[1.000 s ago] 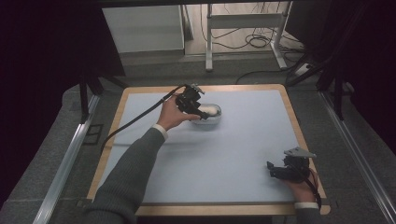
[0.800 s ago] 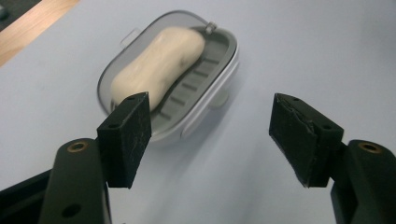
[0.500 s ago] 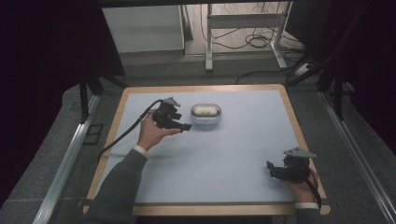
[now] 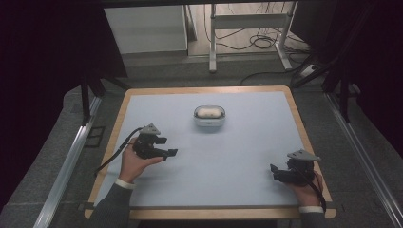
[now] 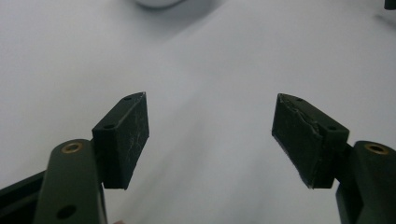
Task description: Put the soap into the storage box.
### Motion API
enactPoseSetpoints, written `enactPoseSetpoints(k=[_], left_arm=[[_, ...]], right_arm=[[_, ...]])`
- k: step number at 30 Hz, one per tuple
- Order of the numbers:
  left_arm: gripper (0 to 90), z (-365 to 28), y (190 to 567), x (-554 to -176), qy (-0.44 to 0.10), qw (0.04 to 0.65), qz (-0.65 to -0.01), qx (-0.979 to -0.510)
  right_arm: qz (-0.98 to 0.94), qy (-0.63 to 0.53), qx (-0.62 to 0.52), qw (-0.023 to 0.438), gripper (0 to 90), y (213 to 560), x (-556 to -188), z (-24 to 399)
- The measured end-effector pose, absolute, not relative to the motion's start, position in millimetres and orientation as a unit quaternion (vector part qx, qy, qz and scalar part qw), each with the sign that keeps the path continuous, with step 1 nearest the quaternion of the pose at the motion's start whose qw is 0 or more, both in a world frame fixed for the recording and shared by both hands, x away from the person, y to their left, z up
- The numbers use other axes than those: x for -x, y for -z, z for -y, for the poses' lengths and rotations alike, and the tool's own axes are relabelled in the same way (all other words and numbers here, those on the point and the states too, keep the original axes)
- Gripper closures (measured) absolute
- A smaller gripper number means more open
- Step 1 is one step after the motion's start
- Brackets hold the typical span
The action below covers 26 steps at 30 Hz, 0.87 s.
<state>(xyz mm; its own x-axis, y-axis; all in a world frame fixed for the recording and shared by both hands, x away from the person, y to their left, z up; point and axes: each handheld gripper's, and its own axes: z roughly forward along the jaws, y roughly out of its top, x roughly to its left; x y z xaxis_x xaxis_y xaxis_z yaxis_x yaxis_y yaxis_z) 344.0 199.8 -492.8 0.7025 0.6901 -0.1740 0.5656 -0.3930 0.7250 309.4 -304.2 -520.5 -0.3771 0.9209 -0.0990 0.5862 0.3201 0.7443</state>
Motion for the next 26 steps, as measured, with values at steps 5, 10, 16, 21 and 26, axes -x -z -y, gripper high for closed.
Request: enactPoseSetpoints(k=[5,10,16,21,26], left_arm=[[26.2,-215,503,-329,-0.078,0.391,-0.394,-0.828],[26.1,-224,511,-321,-0.067,0.39,-0.402,-0.826],[26.3,-230,513,-319,-0.063,0.398,-0.412,-0.817],[26.3,-230,513,-320,-0.062,0.4,-0.411,-0.817],[25.9,-229,514,-321,-0.064,0.398,-0.41,-0.818]], right_arm=[[-0.769,-0.315,-0.488,0.267,7.1,520,-309,303],[-0.771,-0.312,-0.487,0.267,7.1,520,-309,301],[-0.77,-0.313,-0.486,0.271,7.1,518,-308,300],[-0.773,-0.308,-0.485,0.27,7.0,520,-308,299],[-0.771,-0.312,-0.483,0.273,7.1,517,-308,298]])
